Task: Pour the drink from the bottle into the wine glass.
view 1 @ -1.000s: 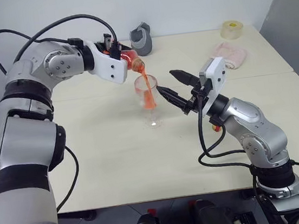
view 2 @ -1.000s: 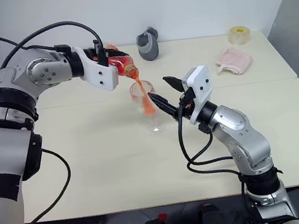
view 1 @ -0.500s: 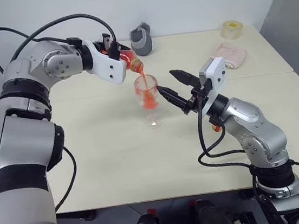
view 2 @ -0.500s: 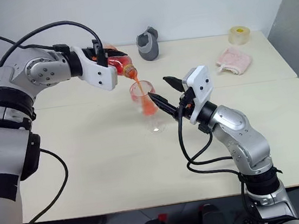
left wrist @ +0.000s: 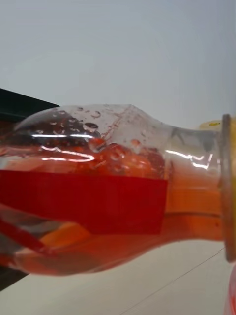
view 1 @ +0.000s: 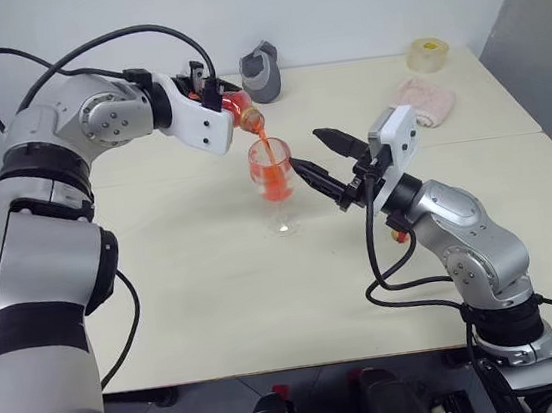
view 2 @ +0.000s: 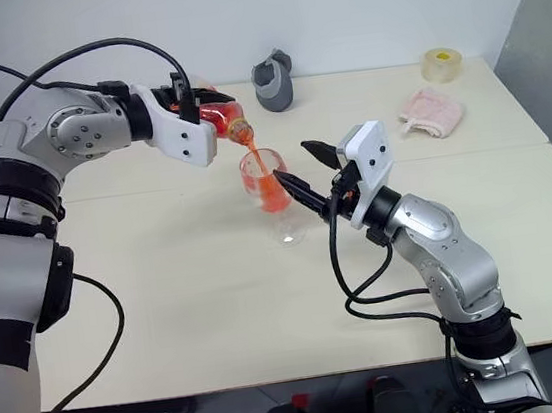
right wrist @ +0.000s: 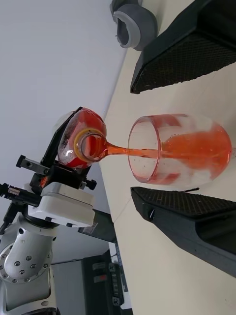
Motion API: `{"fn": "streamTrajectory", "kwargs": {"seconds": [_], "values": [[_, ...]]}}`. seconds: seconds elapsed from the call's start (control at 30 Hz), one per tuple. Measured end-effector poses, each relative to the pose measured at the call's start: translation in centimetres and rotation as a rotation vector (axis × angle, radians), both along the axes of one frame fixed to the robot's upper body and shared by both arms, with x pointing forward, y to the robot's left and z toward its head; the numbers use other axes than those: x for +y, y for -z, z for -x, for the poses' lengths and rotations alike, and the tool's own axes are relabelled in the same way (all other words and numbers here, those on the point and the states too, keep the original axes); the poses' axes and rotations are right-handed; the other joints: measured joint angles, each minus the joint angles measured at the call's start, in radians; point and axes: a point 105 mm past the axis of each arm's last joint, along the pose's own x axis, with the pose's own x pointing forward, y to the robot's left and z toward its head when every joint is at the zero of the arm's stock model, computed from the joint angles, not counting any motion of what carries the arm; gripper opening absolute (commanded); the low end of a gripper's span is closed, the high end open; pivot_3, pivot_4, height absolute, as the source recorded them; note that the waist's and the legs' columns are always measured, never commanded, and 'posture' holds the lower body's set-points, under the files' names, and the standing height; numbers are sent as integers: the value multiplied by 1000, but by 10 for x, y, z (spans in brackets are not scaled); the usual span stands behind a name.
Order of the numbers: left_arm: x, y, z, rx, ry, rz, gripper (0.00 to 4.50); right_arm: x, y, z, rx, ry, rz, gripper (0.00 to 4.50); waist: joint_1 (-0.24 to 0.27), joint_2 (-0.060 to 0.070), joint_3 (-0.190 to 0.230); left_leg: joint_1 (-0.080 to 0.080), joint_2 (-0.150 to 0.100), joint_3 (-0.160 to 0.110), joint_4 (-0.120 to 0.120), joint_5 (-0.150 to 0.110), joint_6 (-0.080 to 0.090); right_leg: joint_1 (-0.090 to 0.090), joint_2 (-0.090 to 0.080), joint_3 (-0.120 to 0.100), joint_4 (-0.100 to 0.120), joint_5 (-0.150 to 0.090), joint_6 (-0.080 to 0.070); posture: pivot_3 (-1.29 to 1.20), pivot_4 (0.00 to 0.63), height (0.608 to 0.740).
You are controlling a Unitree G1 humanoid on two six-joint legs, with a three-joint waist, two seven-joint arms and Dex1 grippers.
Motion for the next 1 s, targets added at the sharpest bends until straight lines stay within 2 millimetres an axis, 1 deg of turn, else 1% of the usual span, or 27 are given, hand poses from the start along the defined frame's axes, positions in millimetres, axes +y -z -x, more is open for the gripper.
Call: {"fn": "streamTrajectory", "kwargs": {"seconds": [0.43, 0.63, 0.8, 1.0], "values": [[0, 0, 0, 4, -1, -2, 1026, 0, 0, 0, -2, -5, 3, 3233, 0, 0, 0, 0, 0, 0, 0, 0, 0, 0, 0, 0, 0, 0, 0, 0, 150, 740], [-2, -1, 1, 45, 3, 46, 1026, 0, 0, 0, -2, -5, 3, 3233, 0, 0, 0, 0, 0, 0, 0, 0, 0, 0, 0, 0, 0, 0, 0, 0, 150, 740], [-6, 3, 0, 120, 5, 131, 1026, 0, 1, 0, 0, -3, 3, 3233, -1, 0, 0, 0, 0, 0, 0, 0, 0, 0, 0, 0, 0, 0, 0, 0, 150, 740], [-9, -6, -1, 227, 13, 346, 1026, -1, 1, 0, 1, -2, 4, 3233, -4, 0, 0, 0, 0, 0, 1, 0, 0, 0, 0, 0, 1, 0, 0, 0, 150, 740]]}}
